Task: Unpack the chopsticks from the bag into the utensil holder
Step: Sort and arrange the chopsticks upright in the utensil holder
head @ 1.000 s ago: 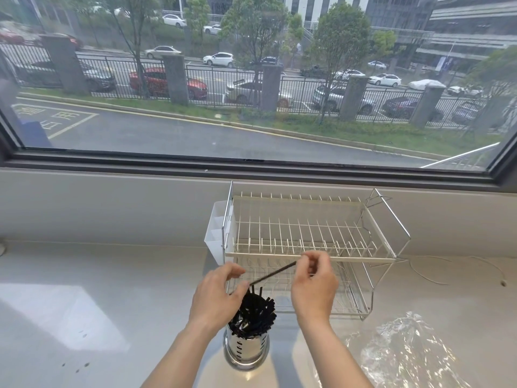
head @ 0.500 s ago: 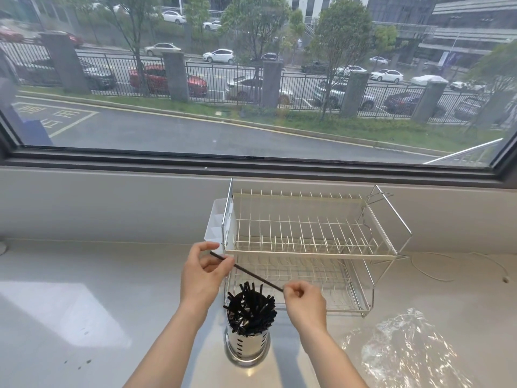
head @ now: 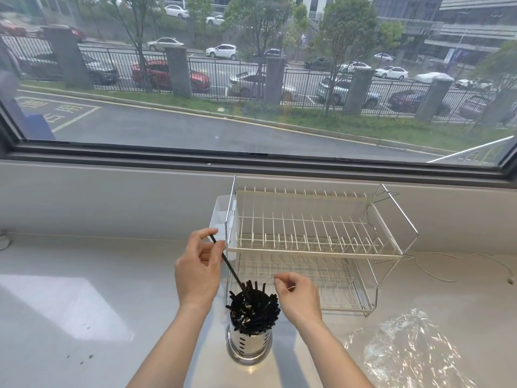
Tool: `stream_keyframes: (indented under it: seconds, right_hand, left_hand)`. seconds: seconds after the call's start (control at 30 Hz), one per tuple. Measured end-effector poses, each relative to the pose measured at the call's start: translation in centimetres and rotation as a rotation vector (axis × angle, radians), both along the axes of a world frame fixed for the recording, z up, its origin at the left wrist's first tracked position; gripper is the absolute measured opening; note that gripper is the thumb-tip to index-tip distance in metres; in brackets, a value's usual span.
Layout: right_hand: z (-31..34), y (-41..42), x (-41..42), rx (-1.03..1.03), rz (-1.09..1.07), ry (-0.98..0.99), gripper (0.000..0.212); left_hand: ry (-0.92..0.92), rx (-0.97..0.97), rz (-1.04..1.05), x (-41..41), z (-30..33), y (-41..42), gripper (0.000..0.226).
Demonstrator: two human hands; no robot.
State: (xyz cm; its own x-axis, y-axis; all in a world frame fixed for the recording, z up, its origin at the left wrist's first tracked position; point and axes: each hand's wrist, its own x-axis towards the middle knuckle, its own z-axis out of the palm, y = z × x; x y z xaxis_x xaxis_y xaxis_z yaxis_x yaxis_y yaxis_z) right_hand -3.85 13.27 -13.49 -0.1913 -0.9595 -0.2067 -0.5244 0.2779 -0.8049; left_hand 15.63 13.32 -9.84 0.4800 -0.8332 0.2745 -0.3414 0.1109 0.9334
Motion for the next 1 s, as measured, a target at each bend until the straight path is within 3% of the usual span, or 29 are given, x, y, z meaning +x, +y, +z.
stream_keyframes:
  seconds: [0.13, 0.23, 0.37, 0.43, 0.57, 0.73, 0.8, 0.9, 1.0]
  right_hand:
    - [-0.2, 0.0, 1.2, 0.033, 0.151, 0.155, 0.025]
    - [-0.4, 0.0, 1.8, -0.017, 0.146, 0.248, 0.019]
    - [-0.3, -0.1, 2.0, -0.071, 0.153, 0.234, 0.004]
    - [0.4, -0.3, 1.8, -0.121, 0.134, 0.168, 0.008]
    - [2.7, -0.9, 1.0, -0.317, -0.041, -0.001, 0.016]
    - [5.2, -1.9, 0.2, -0.501, -0.416, -0.249, 0.021]
    - [5.6, -2.3, 0.1, -0.513, -0.525, -0.377, 0.021]
    - [5.6, -2.9, -0.4, -0.453, -0.633, -0.514, 0.02]
    - [4.8, -2.9, -0.9, -0.321, -0.725, -0.661, 0.019]
  left_hand:
    - [-0.198, 0.117, -0.147, -0.6, -1.8, 1.0, 0.023]
    - [-0.359, 0.19, -0.242, -1.1, -3.7, 1.9, 0.017]
    - [-0.605, 0.244, -0.311, -0.8, -5.0, 2.2, 0.009]
    - [-0.641, 0.267, -0.344, -0.7, -5.2, 2.2, 0.016]
    - [-0.544, 0.233, -0.319, -1.1, -4.5, 2.1, 0.019]
    - [-0.333, 0.256, -0.356, -1.9, -2.3, 0.8, 0.01]
    - [-0.277, 0.286, -0.434, -2.3, -1.6, 0.6, 0.015]
    - [-0.175, 0.247, -0.372, -2.4, -1.3, 0.3, 0.019]
    - [0.155, 0.244, -0.305, -1.9, -0.8, 0.1, 0.017]
